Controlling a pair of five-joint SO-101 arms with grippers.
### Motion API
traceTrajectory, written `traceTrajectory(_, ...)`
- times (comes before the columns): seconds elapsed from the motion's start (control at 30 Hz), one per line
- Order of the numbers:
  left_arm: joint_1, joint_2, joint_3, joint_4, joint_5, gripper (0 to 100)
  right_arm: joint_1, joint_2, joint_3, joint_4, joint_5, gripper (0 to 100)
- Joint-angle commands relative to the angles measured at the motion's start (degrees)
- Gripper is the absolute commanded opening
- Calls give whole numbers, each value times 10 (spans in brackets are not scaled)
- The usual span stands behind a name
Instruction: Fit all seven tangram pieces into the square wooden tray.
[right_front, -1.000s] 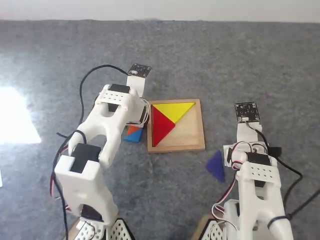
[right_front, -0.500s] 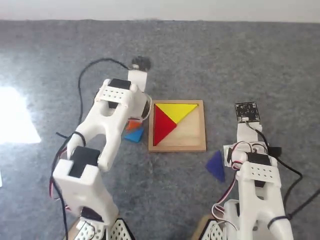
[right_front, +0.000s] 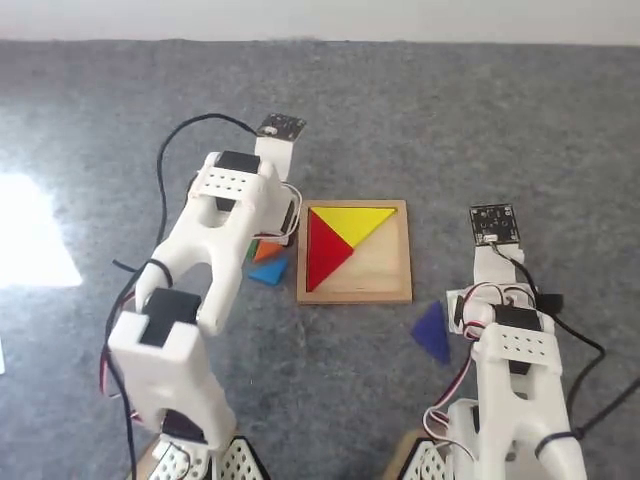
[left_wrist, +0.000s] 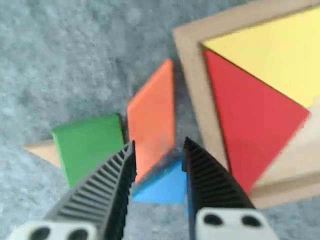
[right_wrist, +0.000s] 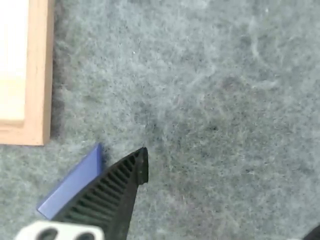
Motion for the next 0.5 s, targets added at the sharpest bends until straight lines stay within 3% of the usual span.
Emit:
traceTrajectory(0.0,-28,38,-32,-46,11,152,-3,-14,-3,-10,7,519)
traceTrajectory(0.27,-13,129,-116,13,-11,138,-4,-14,-3,-10,7,519)
traceTrajectory(0.47,-11,168,-173,55,-11,20,-4,-14,-3,-10,7,519)
